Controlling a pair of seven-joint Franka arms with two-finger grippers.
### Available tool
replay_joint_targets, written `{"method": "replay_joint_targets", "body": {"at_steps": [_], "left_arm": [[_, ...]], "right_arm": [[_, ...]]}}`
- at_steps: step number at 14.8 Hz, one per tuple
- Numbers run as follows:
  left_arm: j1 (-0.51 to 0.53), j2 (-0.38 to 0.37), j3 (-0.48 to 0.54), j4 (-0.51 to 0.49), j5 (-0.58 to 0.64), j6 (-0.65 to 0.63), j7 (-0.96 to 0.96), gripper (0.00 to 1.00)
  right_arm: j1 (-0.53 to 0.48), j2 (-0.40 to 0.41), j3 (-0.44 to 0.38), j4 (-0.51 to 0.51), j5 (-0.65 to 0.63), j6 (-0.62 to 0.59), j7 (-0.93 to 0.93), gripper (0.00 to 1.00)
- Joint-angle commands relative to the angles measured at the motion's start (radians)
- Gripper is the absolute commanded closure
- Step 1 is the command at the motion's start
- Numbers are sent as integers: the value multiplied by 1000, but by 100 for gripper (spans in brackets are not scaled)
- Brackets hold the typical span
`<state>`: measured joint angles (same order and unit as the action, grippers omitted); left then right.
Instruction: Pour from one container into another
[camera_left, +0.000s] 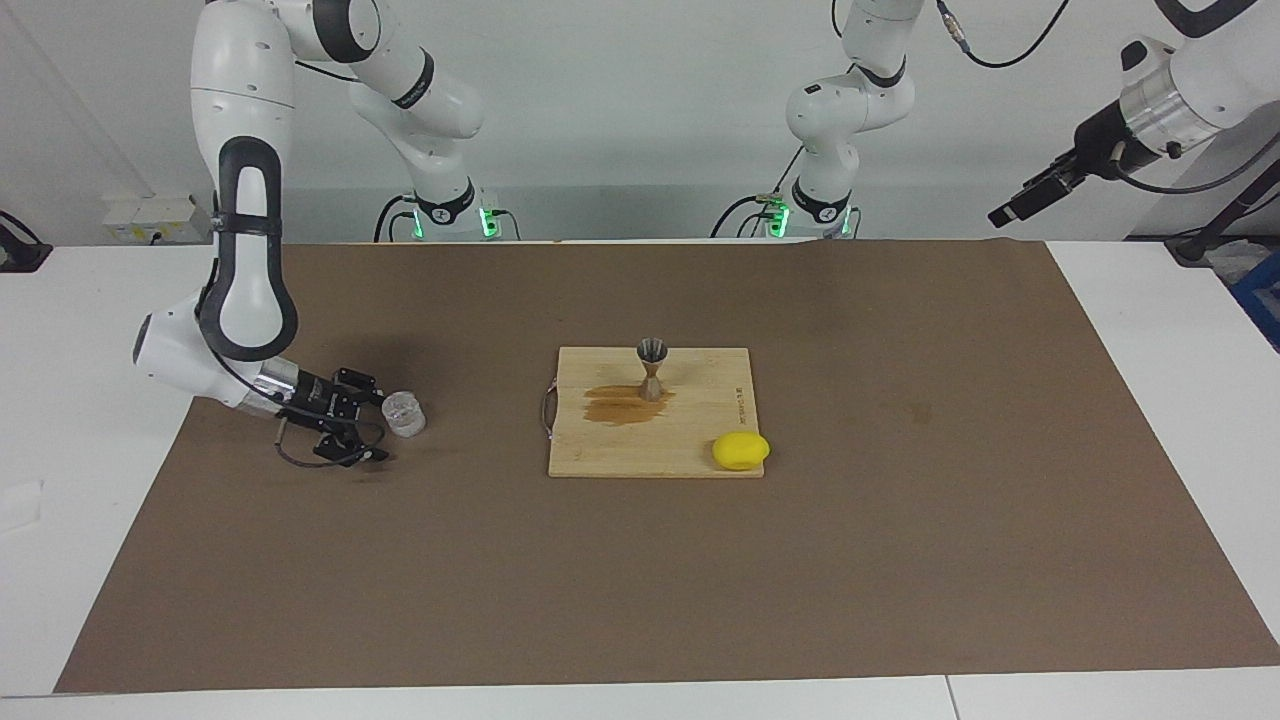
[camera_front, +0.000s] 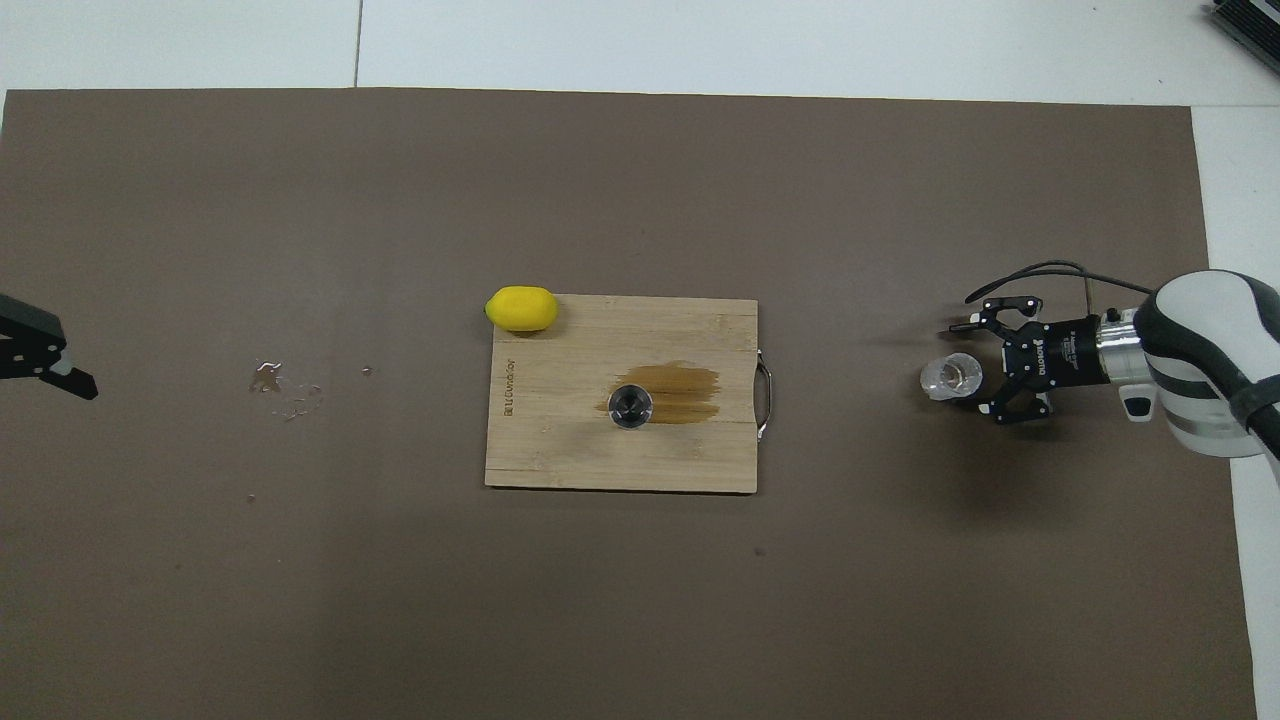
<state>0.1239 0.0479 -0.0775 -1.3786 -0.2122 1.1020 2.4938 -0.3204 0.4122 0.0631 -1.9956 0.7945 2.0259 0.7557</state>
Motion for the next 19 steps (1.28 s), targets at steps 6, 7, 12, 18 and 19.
{"method": "replay_joint_targets", "body": {"at_steps": [6,7,12,18,19], "left_arm": [[-196,-55,2,-45,71,105,-470,0],[-220,-77,-1,-86,95,158,-504,0],[-254,-181,-2,-325,129,389,-804,0],[-233,-321,-1,-598,187,511,-1350,0],[-213,-347,-1,-644,189,548,-1456,0]], "right_arm": [[24,-38,7,-57,84,13,-50,0],[24,-38,7,-58,84,13,-49,0],[27,-36,7,-58,88,14,-49,0],[27,-38,7,-58,88,11,-50,1],[27,-36,7,-58,88,10,-50,1]]}}
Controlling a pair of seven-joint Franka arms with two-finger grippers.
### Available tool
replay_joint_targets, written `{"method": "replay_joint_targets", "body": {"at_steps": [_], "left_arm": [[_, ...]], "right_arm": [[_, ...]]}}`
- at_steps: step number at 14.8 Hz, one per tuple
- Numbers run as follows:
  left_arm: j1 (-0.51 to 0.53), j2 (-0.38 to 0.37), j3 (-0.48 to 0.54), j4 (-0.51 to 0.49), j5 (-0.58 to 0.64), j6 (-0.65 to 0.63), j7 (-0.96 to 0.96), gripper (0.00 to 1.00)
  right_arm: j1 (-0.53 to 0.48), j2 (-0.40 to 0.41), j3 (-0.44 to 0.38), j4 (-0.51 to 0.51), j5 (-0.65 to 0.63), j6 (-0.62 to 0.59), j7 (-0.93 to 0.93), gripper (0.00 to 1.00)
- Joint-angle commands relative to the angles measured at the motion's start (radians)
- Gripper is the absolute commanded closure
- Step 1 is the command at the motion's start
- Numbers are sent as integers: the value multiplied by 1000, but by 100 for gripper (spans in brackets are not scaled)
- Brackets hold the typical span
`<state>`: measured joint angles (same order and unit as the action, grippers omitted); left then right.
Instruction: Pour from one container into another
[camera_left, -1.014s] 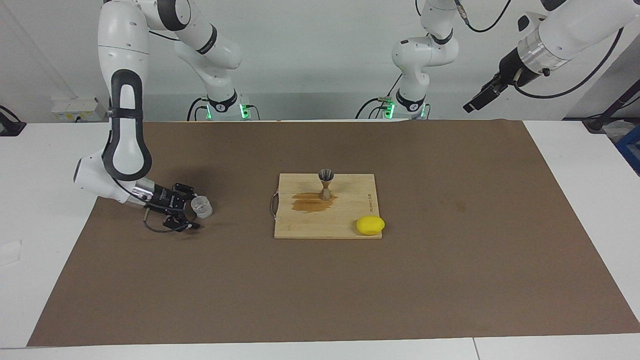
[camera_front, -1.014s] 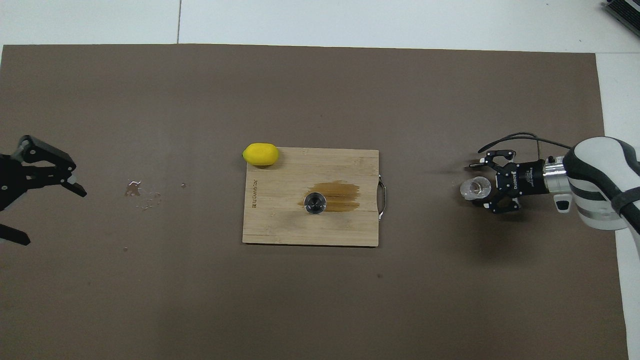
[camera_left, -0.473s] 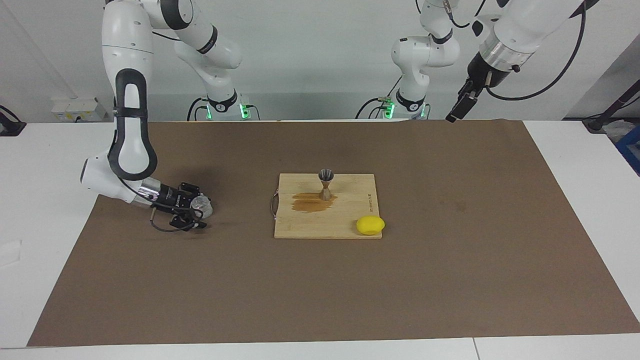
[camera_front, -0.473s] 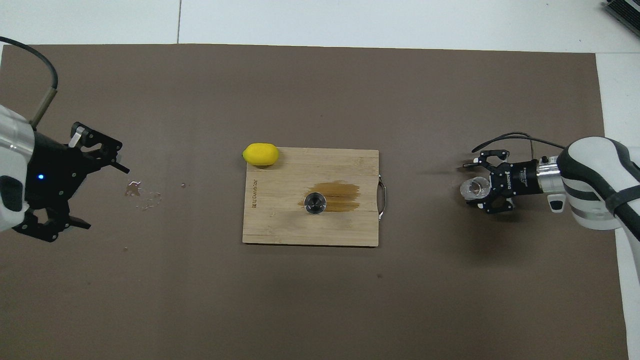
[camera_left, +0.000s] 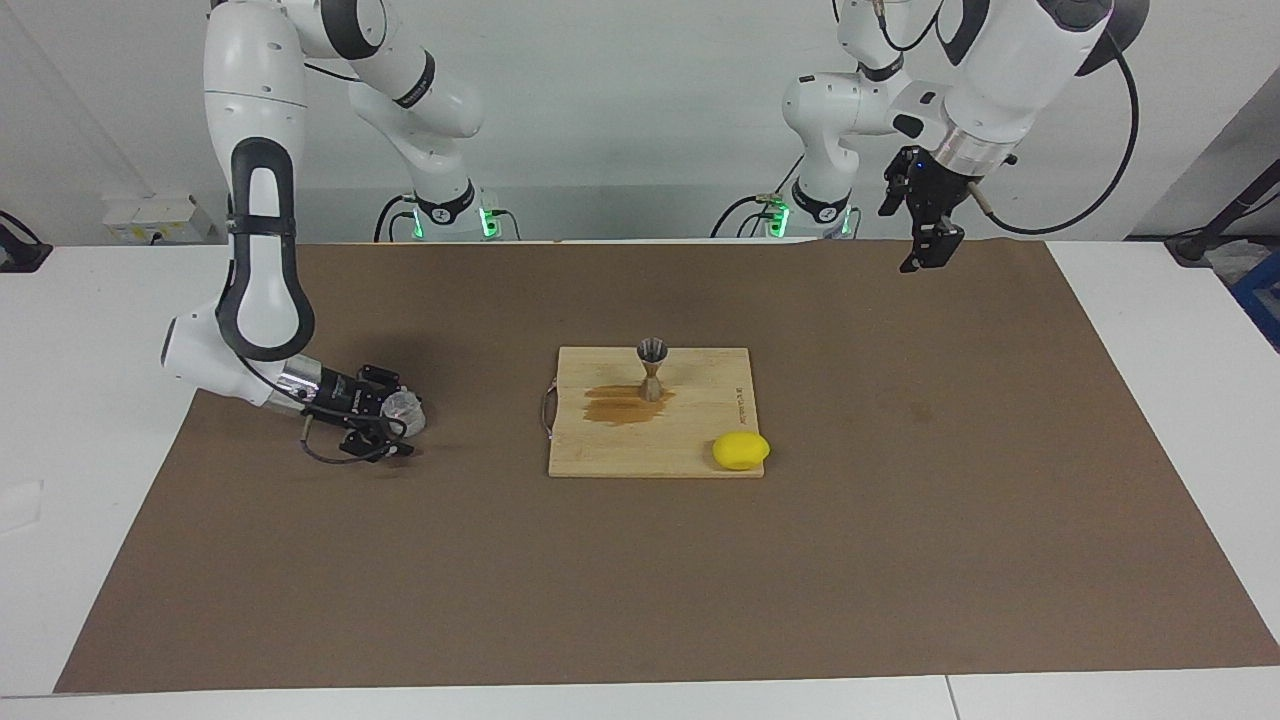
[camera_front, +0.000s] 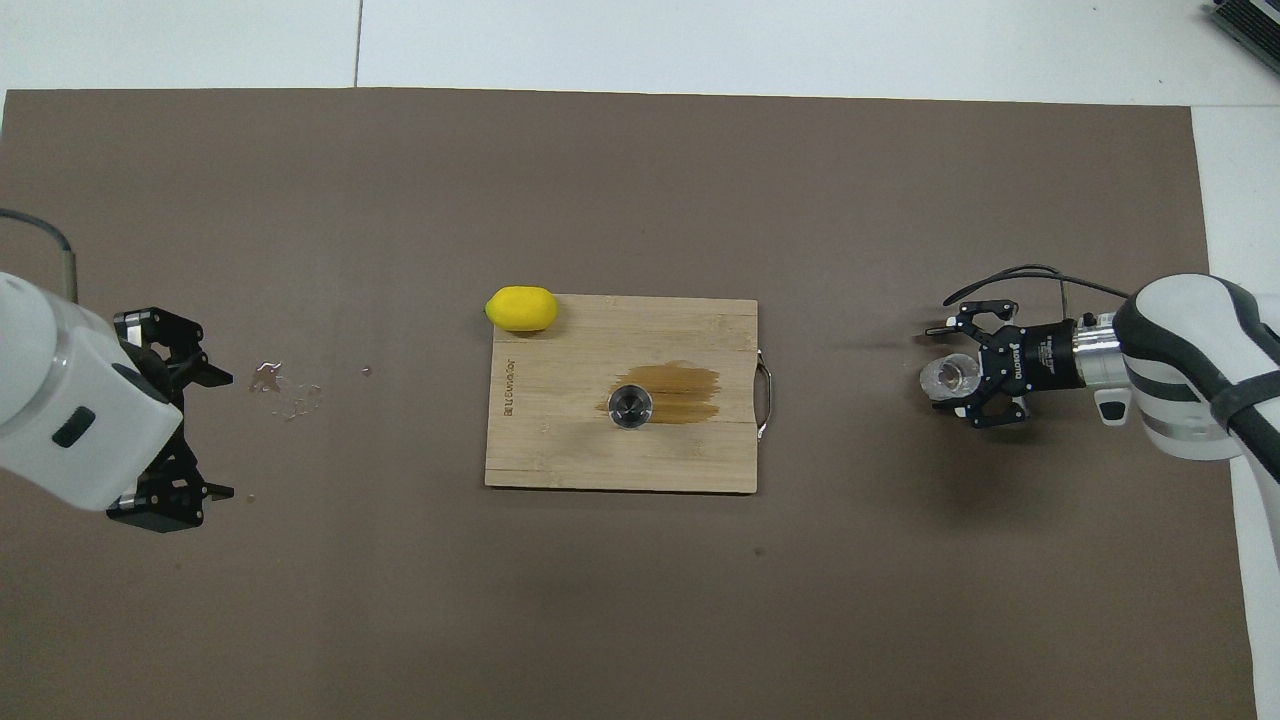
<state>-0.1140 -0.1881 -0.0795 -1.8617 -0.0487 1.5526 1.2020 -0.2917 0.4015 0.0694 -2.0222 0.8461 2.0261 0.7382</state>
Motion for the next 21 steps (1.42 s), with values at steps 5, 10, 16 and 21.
{"method": "replay_joint_targets", "body": {"at_steps": [5,10,16,21], "left_arm": [[79,-195,1,-338,26,253,-748,0],[115,-191,4,-382,24,311,-883,0],[131,-154,4,-352,21,368,-990,0],[134,-47,7,-243,17,316,-1006,0]], "right_arm": [[-3,-29,1,-32,36,-12,-33,14],[-18,-35,1,-26,36,-65,-33,79],[40,-142,0,-27,42,-70,44,100],[196,-197,0,-24,44,44,226,100]]}}
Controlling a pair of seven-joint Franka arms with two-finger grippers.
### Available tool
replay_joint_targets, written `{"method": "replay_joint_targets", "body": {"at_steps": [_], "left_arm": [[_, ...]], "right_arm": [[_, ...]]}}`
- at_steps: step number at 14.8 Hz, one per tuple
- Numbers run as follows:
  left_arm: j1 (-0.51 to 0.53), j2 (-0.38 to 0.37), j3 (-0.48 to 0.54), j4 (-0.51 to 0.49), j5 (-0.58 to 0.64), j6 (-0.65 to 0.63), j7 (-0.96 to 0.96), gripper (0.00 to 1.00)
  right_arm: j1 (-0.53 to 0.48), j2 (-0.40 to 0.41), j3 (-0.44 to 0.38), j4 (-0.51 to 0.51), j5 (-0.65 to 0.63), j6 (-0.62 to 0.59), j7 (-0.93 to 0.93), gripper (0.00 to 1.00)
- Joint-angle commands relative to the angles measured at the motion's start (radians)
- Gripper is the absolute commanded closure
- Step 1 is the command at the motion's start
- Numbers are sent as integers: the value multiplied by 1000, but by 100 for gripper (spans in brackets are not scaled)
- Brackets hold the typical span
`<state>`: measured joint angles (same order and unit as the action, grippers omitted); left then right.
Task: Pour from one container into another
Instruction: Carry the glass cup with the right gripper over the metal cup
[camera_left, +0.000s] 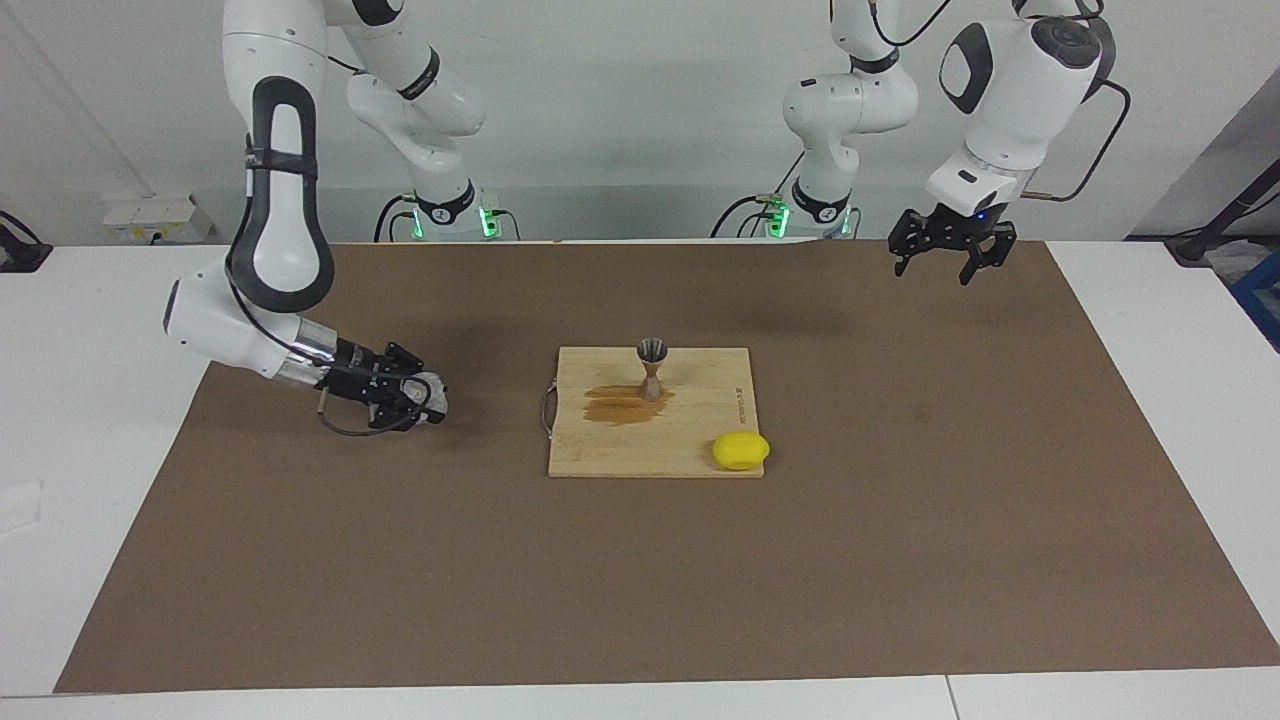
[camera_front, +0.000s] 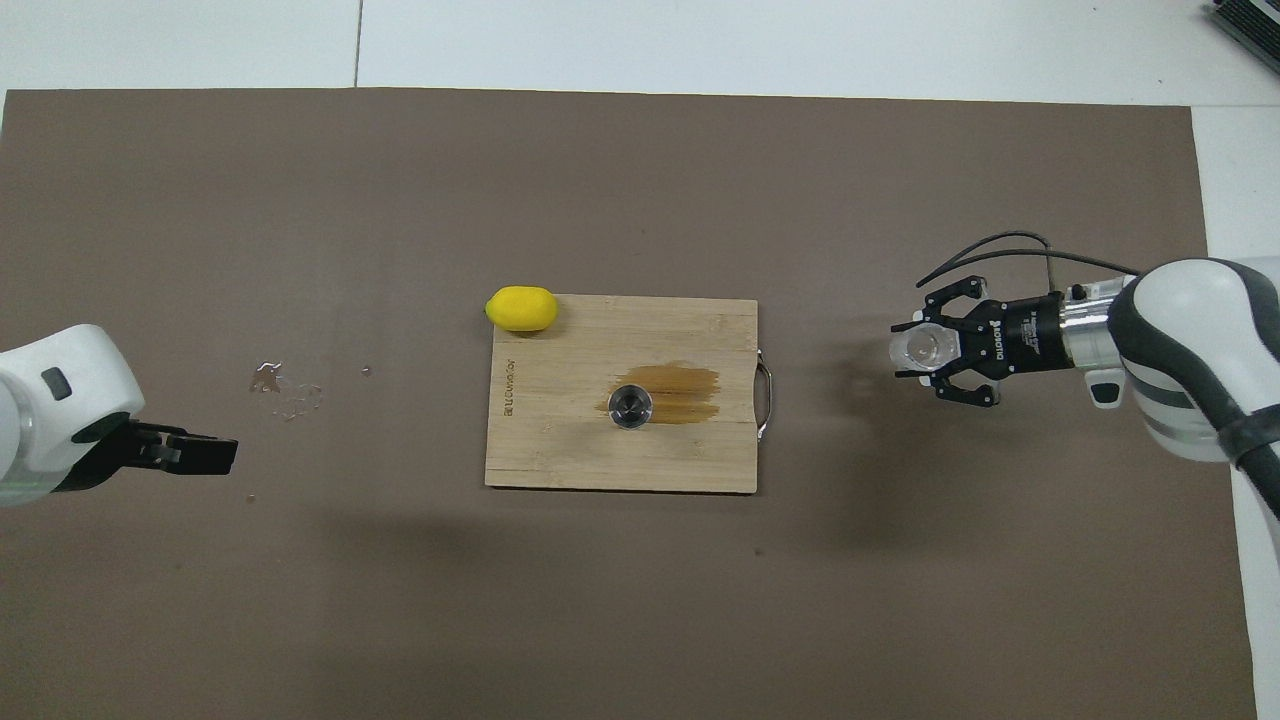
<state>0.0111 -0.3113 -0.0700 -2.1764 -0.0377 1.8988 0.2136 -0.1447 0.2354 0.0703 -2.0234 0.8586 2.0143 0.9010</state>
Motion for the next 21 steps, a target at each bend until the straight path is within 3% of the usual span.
{"method": "replay_joint_targets", "body": {"at_steps": [1,5,9,13,17,19,21], "left_arm": [[16,102,-1,98,6,-33,-17,0],[44,243,2,231,4,-105,-20,0],[99,242,2,228,7,-96,-202,0],[96,184,1,222,6,-110,-224,0],[73,195,-7,222,22,-43,-211,0],[69,243,-7,263,53,-47,-207,0],[32,340,-7,378,56,-110,-209,0]], "right_arm": [[88,-39,0,-17,30,84,112,100],[236,-56,-4,-11,23,228,269,100],[344,-51,-7,6,-39,291,392,100],[402,-57,-9,15,-133,294,498,100],[451,-54,-7,43,-252,296,623,100],[471,-51,-7,52,-306,296,676,100],[493,-51,-7,57,-335,296,710,100]]}}
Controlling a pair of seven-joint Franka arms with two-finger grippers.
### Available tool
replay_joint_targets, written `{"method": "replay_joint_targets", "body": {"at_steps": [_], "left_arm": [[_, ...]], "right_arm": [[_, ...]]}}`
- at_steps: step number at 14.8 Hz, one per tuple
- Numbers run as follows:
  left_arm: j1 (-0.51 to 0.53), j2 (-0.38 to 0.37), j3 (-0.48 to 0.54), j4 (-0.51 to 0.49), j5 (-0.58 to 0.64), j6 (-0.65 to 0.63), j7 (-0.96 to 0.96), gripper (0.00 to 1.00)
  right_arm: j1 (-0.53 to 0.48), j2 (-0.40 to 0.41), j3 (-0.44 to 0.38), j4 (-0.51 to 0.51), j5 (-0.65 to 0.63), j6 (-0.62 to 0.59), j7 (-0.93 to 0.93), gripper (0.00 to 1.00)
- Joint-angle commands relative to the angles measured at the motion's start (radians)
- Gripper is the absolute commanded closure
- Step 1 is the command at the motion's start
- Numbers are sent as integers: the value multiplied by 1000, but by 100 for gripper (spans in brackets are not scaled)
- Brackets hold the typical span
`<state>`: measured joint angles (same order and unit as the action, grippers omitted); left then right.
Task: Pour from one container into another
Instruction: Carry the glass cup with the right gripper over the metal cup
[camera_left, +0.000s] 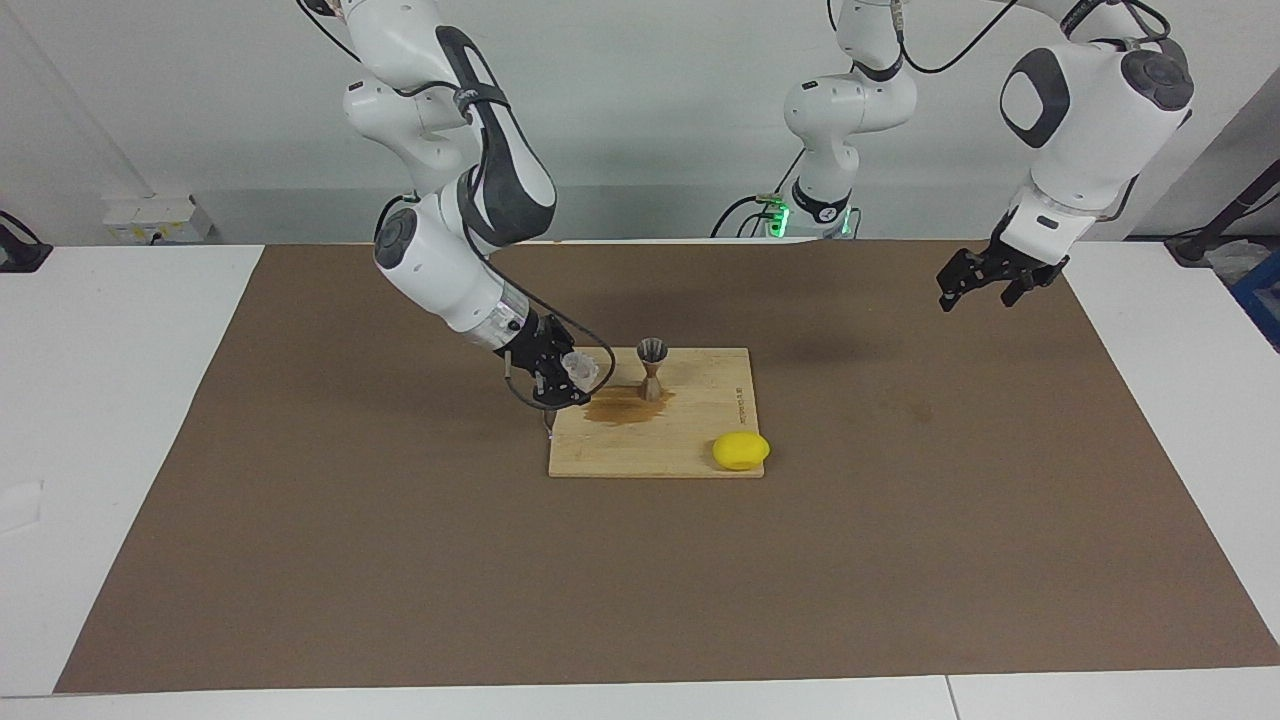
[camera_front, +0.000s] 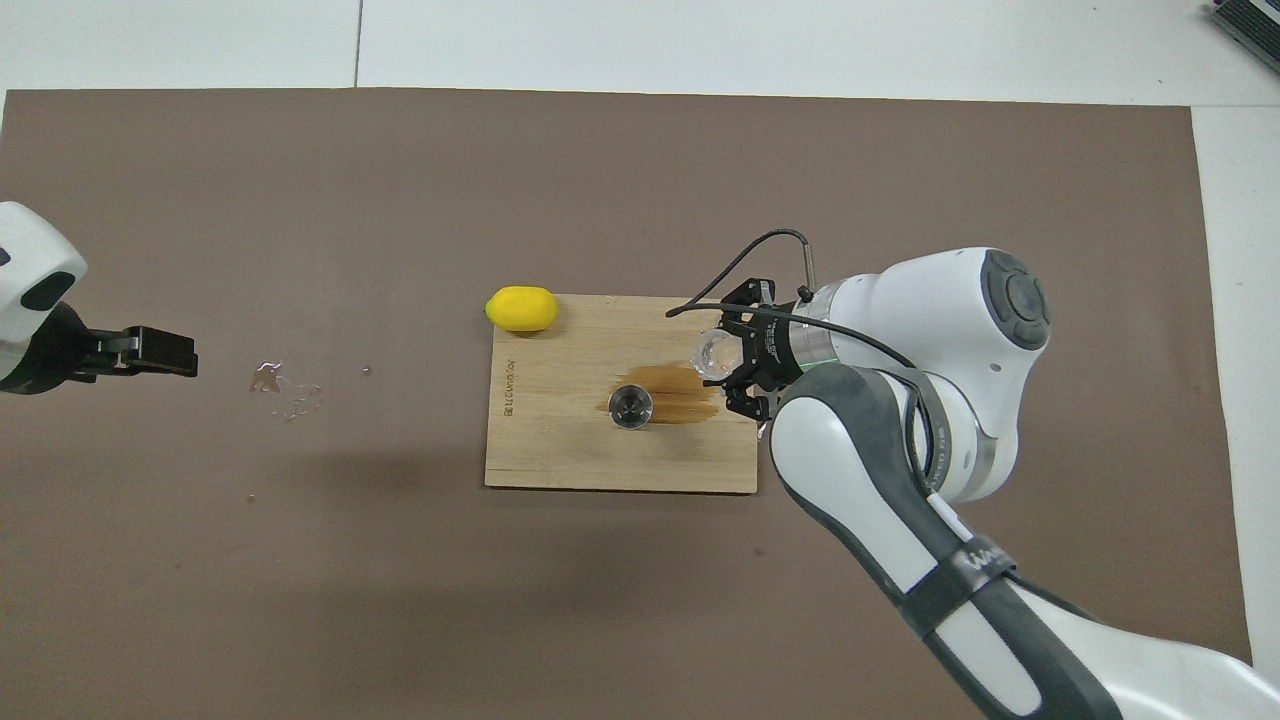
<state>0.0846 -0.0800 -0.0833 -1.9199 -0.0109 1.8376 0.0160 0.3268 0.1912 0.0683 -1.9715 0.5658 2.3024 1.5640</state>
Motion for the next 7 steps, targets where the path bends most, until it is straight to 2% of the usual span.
{"method": "replay_joint_targets", "body": {"at_steps": [1,7], "left_arm": [[-39,120,11,136,23,-53,-11,0],[-52,103,16,85,23,-21,-21,0]], "right_arm": [[28,-6,-5,6,-59,9,60,100],[61,-2,2,33,-223,8,217,100]]}}
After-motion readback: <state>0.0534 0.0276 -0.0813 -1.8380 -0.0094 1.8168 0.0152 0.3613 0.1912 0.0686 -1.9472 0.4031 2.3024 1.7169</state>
